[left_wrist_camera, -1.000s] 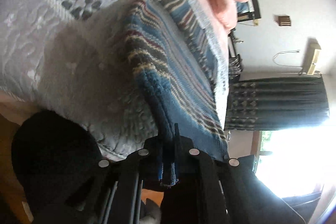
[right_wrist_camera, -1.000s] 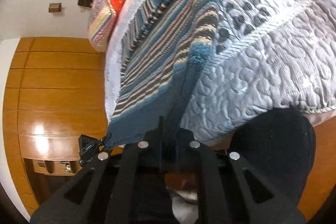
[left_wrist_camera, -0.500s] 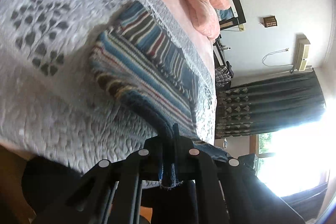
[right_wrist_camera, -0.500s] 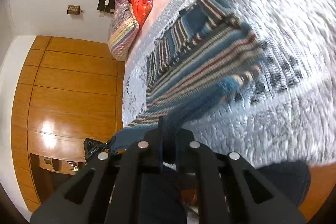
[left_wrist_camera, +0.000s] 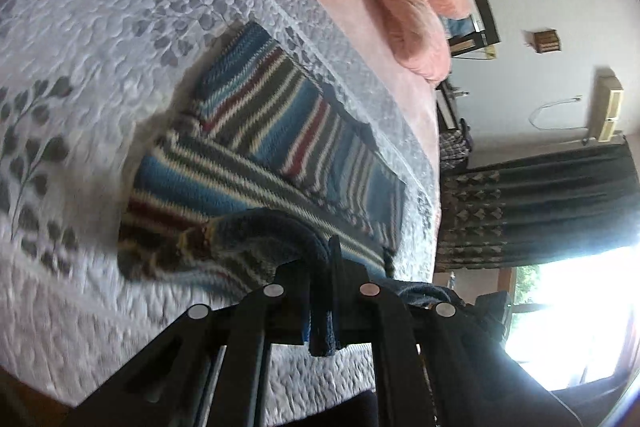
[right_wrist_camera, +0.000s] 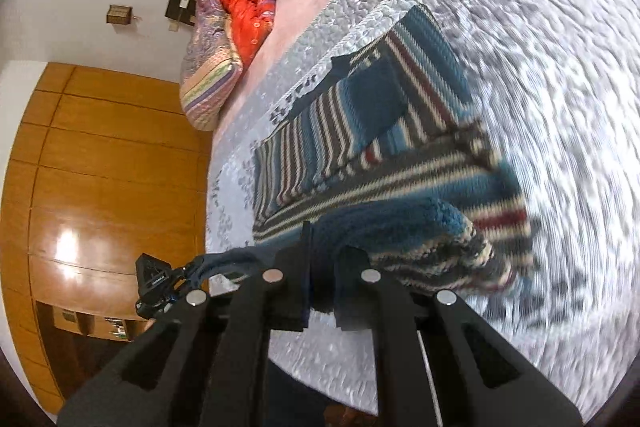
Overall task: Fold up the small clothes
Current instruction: 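Fold the hem up toward the collar with both tools and lower it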
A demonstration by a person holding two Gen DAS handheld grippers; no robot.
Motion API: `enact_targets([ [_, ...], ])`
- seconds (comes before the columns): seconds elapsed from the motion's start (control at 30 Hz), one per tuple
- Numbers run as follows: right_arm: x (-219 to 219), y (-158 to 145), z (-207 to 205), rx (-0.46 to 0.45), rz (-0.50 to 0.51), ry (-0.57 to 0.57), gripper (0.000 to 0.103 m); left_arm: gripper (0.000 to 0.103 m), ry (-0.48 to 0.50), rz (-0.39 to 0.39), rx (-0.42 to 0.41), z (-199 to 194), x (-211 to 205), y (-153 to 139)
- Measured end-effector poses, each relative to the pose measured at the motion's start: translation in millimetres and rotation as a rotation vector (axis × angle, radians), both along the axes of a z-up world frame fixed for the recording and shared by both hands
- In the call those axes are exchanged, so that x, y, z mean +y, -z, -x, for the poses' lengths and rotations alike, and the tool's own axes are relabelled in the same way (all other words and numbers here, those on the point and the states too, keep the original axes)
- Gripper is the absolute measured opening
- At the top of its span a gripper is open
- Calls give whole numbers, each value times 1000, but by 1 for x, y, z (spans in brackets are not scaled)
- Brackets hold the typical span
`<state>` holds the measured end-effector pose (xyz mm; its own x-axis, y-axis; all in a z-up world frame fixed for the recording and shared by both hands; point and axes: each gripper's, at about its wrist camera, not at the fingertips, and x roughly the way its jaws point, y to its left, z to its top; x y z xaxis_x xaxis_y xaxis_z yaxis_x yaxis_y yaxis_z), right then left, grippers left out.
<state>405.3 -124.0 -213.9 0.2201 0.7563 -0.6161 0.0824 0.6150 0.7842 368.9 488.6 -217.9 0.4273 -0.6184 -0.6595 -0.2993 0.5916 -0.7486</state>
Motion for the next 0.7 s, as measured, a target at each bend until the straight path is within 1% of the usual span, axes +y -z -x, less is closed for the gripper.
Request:
enact_targets([
  [0.13,10,22,-35,25,29,-6,7,7,3,-29,45,-38,0,25],
  [0.23,16,48,-61,60,46,-7,7,7,11,-45,82,-64,1,48],
  [0.37,18,76,-86,98,57,-4,8,7,24,-68,120,-91,0,76],
  [0.4,18,83,-91,104,53,-5,12,7,24,-74,128,-97,1,82],
  [0.43,18,87,-95,109,51,-2,12,8,27,-83,136,-102,1,89],
  [0.47,18,93,-100,120,49,3,18,10,32,-84,141,-106,2,93],
  [0.5,16,96,-103,129,42,11,27,13,28,-72,144,-109,4,98],
  [0.53,13,96,-106,137,25,18,31,13,24,-59,138,-108,5,97],
  [0.57,8,90,-108,127,0,33,35,18,23,-43,119,-107,7,93],
  [0.6,3,80,-109,92,-16,39,37,23,23,-40,89,-104,10,86],
  [0.63,1,74,-109,71,-20,36,38,26,33,-54,56,-102,11,77],
  [0.67,-3,64,-110,38,-13,27,38,37,45,-74,30,-101,11,70],
  [0.7,-5,57,-112,16,6,13,38,46,65,-132,-17,-99,10,57],
])
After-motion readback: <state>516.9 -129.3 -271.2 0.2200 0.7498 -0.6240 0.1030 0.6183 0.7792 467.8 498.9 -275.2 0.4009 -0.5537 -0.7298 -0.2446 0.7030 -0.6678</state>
